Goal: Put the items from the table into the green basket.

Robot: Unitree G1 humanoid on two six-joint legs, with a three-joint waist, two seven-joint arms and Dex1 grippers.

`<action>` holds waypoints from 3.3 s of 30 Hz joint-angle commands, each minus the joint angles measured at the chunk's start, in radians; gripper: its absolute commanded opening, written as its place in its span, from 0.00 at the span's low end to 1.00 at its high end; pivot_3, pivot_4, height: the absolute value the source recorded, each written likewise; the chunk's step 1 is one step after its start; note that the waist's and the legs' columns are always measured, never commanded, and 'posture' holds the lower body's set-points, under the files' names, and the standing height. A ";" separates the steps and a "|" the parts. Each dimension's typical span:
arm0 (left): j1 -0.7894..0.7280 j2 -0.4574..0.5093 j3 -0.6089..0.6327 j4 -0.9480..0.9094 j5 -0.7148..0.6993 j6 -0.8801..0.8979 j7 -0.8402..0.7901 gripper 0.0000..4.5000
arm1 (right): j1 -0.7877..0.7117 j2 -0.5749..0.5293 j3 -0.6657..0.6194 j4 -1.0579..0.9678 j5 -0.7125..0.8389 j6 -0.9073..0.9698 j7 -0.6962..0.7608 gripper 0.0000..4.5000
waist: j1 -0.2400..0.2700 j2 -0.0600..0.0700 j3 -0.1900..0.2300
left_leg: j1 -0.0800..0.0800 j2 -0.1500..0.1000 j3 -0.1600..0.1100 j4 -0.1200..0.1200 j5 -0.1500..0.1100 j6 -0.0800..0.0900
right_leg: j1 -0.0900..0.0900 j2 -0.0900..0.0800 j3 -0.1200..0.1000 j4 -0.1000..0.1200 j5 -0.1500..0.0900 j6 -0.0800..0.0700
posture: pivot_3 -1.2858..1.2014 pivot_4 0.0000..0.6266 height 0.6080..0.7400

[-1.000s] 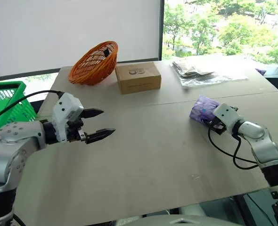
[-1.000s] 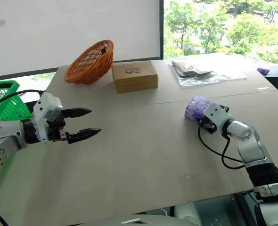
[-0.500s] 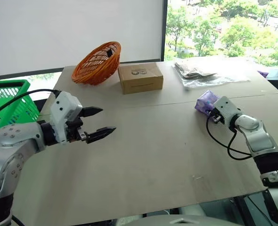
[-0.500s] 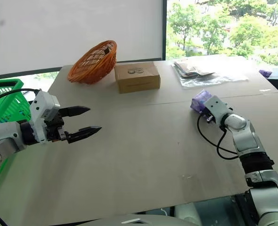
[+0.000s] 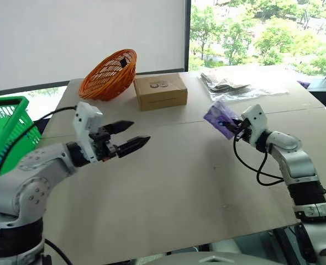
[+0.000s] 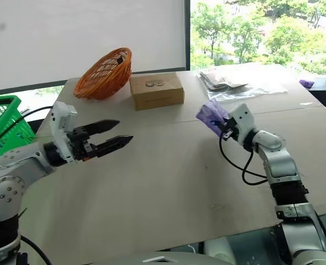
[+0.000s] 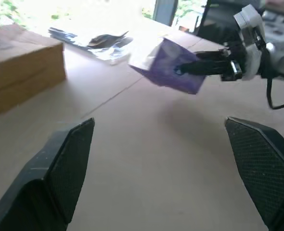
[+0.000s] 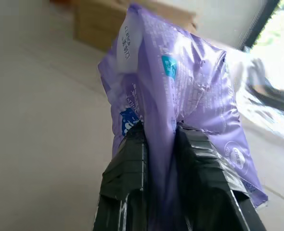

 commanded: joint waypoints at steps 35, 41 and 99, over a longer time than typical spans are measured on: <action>-0.206 -0.254 -0.080 0.121 -0.333 -0.099 0.443 0.55 | -0.062 0.174 0.220 -0.359 0.224 0.092 0.075 0.07 | 0.012 0.000 -0.001 | -0.004 -0.007 -0.003 0.002 0.000 0.000 | -0.001 -0.004 -0.008 -0.002 0.000 0.000 | 0.55 0.00 1.00; -0.209 -0.261 -0.090 0.117 -0.328 -0.107 0.430 0.28 | -0.058 0.183 0.214 -0.356 0.223 0.103 0.083 0.07 | 0.011 0.000 -0.001 | -0.004 -0.007 -0.004 0.002 0.000 0.000 | -0.001 -0.004 -0.008 -0.002 0.000 0.000 | 0.55 0.00 1.00; 0.089 0.032 -0.050 0.246 0.403 -0.458 0.173 0.99 | 0.035 -0.011 0.028 -0.107 0.192 -0.041 0.165 0.98 | 0.091 -0.011 -0.020 | -0.029 -0.012 -0.018 -0.003 0.001 -0.004 | -0.021 -0.032 -0.029 -0.004 0.001 -0.005 | 0.59 0.00 1.00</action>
